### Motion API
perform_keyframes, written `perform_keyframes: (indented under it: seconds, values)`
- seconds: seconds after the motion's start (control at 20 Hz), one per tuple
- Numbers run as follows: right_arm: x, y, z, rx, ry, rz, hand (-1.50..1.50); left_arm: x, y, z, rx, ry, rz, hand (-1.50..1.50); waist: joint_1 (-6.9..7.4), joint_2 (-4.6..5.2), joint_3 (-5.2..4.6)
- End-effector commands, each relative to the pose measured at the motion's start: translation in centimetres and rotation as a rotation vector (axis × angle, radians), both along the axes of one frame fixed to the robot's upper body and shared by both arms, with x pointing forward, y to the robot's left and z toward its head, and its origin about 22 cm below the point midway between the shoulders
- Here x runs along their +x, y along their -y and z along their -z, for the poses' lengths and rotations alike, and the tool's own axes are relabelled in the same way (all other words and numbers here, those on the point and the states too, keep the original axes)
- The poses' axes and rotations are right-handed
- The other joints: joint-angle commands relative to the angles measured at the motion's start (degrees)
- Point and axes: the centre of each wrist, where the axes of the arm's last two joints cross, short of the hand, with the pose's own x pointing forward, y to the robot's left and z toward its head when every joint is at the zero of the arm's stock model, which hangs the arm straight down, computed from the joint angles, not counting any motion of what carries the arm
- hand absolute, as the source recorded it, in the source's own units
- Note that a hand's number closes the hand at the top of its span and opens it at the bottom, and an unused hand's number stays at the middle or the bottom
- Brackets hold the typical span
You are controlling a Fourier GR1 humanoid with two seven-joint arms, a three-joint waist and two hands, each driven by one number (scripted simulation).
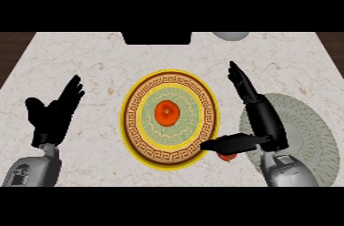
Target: Pick the squash from the placemat and place it in the plate
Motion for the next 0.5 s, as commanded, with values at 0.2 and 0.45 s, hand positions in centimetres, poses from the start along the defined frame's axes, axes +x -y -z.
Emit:
perform_keyframes:
  seconds: [0.2, 0.45]
  values:
    - [1.7, 2.8, 2.4, -0.031, 0.007, 0.032, -1.5, 1.1, -1.8, 0.2, -0.012, 0.006, 0.002, 0.0, 0.06, 0.09, -0.01]
    - [0.6, 5.3, 1.0, -0.078, -0.03, 0.04, -1.5, -0.5, -0.4, -2.1, -0.002, -0.005, -0.007, 0.0, 0.07, -0.02, 0.0]
